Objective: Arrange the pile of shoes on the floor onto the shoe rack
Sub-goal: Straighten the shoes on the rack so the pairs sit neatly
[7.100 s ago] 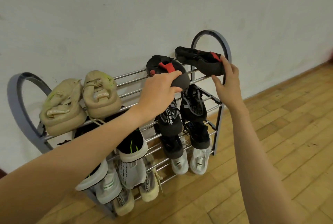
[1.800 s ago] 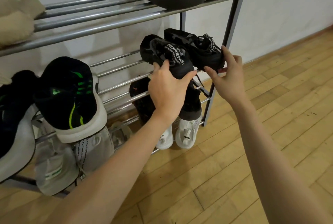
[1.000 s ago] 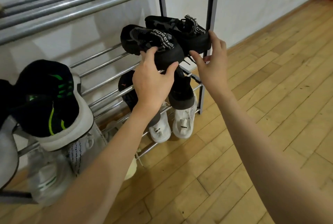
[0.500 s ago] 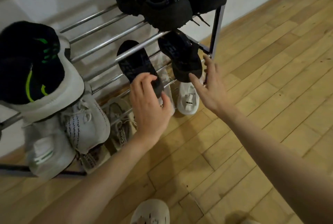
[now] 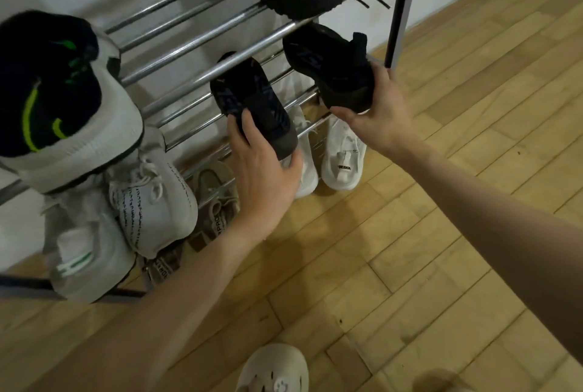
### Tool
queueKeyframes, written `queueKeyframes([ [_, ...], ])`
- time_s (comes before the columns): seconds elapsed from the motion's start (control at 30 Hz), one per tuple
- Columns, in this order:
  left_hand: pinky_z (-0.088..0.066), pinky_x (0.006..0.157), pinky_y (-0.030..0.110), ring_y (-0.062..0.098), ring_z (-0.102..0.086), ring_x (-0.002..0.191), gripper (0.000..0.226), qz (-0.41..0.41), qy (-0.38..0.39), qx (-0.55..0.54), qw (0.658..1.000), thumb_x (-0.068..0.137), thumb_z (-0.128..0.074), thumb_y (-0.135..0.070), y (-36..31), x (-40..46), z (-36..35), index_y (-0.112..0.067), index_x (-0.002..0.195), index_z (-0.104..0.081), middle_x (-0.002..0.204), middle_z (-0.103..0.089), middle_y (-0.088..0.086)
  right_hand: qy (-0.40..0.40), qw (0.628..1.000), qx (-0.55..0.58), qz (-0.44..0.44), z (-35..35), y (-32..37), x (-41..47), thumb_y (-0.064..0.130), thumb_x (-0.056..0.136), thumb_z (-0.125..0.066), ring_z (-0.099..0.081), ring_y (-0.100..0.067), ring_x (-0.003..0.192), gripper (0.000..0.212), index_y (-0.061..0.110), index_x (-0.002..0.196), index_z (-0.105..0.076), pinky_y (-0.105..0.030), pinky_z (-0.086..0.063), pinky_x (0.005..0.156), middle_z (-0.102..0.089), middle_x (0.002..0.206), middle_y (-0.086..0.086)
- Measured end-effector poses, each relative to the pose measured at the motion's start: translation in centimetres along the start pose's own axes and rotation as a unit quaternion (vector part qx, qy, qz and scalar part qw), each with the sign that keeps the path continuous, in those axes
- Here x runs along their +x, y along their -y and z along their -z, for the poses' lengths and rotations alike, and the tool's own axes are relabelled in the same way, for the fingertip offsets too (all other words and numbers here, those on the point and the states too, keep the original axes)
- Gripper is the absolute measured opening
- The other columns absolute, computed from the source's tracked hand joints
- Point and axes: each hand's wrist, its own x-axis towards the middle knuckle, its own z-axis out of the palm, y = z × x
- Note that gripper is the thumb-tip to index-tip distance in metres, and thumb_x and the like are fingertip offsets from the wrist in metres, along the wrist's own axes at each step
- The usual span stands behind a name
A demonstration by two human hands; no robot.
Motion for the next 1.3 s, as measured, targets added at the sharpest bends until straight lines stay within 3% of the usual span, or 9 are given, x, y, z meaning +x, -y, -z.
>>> queueKeyframes([
  [0.23, -0.043, 0.104, 0.049, 0.037, -0.029, 0.138, 0.088, 0.031, 0.003, -0.006, 0.999, 0.082, -0.068, -0.033, -0.3, 0.0, -0.5, -0.007, 0.150, -0.018, 0.157, -0.007, 0.020, 0.048, 0.999, 0.009, -0.011, 1.8, -0.6, 2.1, 0.032, 0.080, -0.074, -0.050, -0.020, 0.122, 0.074, 0.013, 0.140, -0.036, -0.034, -0.044, 0.104, -0.051, 0.133, -0.005],
  [0.47, -0.045, 0.101, 0.041, 0.034, -0.040, 0.130, 0.080, 0.076, 0.024, -0.053, 0.995, 0.083, -0.066, -0.033, -0.1, 0.4, -0.4, -0.011, 0.148, -0.025, 0.154, -0.016, 0.019, -0.033, 0.999, -0.040, -0.013, 0.9, -0.5, 1.1, 0.026, 0.086, -0.066, -0.037, -0.027, 0.130, 0.075, 0.020, 0.148, -0.025, -0.041, -0.034, 0.109, -0.039, 0.139, -0.012],
  [0.57, -0.044, 0.102, 0.040, 0.032, -0.042, 0.129, 0.078, 0.079, 0.028, -0.061, 0.995, 0.084, -0.066, -0.033, -0.1, 0.4, -0.3, -0.012, 0.148, -0.028, 0.153, -0.023, 0.018, -0.058, 0.997, -0.041, -0.023, 1.4, -1.0, 1.5, 0.025, 0.084, -0.068, -0.037, -0.029, 0.129, 0.071, 0.025, 0.145, -0.032, -0.047, -0.036, 0.109, -0.041, 0.136, -0.011],
  [0.7, -0.042, 0.106, 0.045, 0.032, -0.041, 0.133, 0.076, 0.088, 0.025, -0.075, 0.993, 0.082, -0.068, -0.036, 0.3, 0.9, -0.4, -0.014, 0.147, -0.035, 0.152, -0.029, 0.018, -0.055, 0.996, -0.049, -0.043, 1.7, -1.8, 1.6, 0.031, 0.082, -0.072, -0.040, -0.028, 0.127, 0.068, 0.020, 0.142, -0.040, -0.041, -0.039, 0.106, -0.044, 0.133, -0.010],
  [0.97, -0.050, 0.097, 0.039, 0.027, -0.054, 0.119, 0.064, 0.078, -0.011, -0.118, 0.990, 0.081, -0.069, -0.043, -1.6, 1.4, -2.6, -0.012, 0.135, -0.053, 0.141, -0.044, 0.019, -0.033, 0.999, -0.026, -0.023, 1.5, -2.6, 0.8, 0.021, 0.087, -0.062, -0.039, -0.025, 0.130, 0.067, 0.019, 0.147, -0.034, -0.040, -0.039, 0.110, -0.038, 0.137, -0.009],
  [1.1, -0.051, 0.095, 0.034, 0.028, -0.053, 0.121, 0.066, 0.053, -0.011, -0.102, 0.993, 0.082, -0.068, -0.044, -4.1, 2.3, -4.3, -0.010, 0.136, -0.051, 0.140, -0.044, 0.020, -0.017, 0.999, -0.045, -0.017, 1.8, -2.9, 1.0, 0.019, 0.090, -0.061, -0.040, -0.027, 0.131, 0.066, 0.018, 0.148, -0.031, -0.040, -0.037, 0.111, -0.037, 0.140, -0.011],
  [1.3, -0.044, 0.103, 0.041, 0.038, -0.044, 0.131, 0.057, 0.025, 0.020, -0.089, 0.995, 0.092, -0.058, -0.034, -5.7, 2.8, -5.1, -0.011, 0.143, -0.045, 0.145, -0.035, 0.029, -0.014, 0.999, -0.035, -0.015, 2.0, -3.1, 1.3, 0.017, 0.092, -0.060, -0.044, -0.027, 0.126, 0.062, 0.020, 0.148, -0.033, -0.043, -0.040, 0.109, -0.039, 0.138, -0.010],
])
